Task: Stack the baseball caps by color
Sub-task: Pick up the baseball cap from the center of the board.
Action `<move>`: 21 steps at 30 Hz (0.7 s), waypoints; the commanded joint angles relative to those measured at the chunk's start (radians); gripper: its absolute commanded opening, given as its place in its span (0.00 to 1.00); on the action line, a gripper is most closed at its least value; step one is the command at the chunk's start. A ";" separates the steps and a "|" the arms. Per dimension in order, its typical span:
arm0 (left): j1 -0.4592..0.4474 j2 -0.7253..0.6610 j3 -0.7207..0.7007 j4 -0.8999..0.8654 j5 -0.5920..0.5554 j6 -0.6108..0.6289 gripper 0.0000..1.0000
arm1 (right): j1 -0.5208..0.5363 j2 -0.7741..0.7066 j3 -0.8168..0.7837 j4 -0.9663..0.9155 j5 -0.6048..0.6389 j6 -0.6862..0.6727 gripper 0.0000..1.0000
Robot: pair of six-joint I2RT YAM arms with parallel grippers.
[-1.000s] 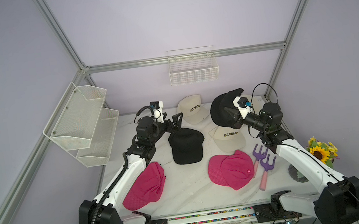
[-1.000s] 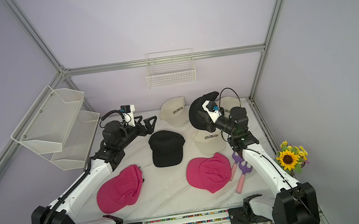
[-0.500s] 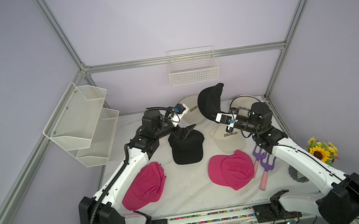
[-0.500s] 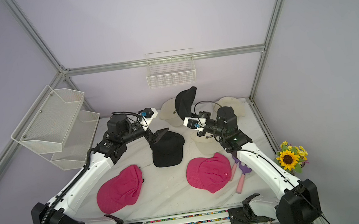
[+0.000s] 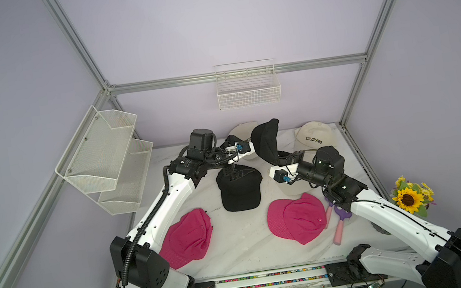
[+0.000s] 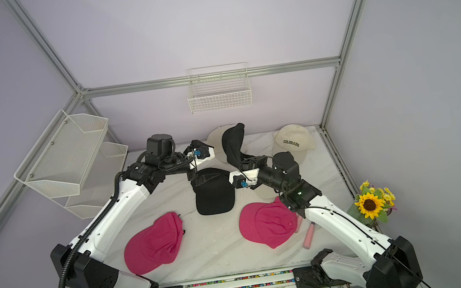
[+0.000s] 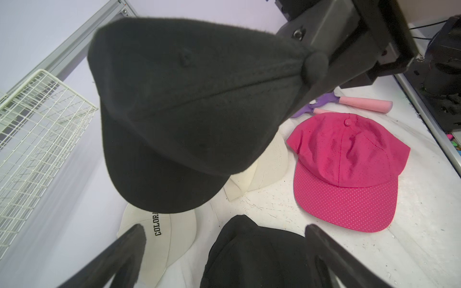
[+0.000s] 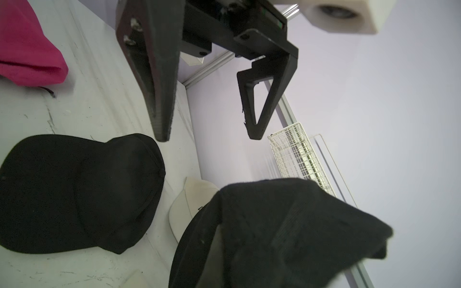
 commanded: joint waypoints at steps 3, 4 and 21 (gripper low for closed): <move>-0.011 -0.012 0.081 -0.026 0.053 0.097 1.00 | 0.071 -0.003 0.016 -0.139 0.221 -0.084 0.00; -0.013 -0.011 0.087 -0.026 0.052 0.102 1.00 | 0.077 -0.001 0.016 -0.159 0.238 -0.091 0.00; -0.176 0.144 0.276 -0.247 -0.227 0.378 0.97 | 0.213 0.010 0.028 -0.270 0.386 -0.170 0.00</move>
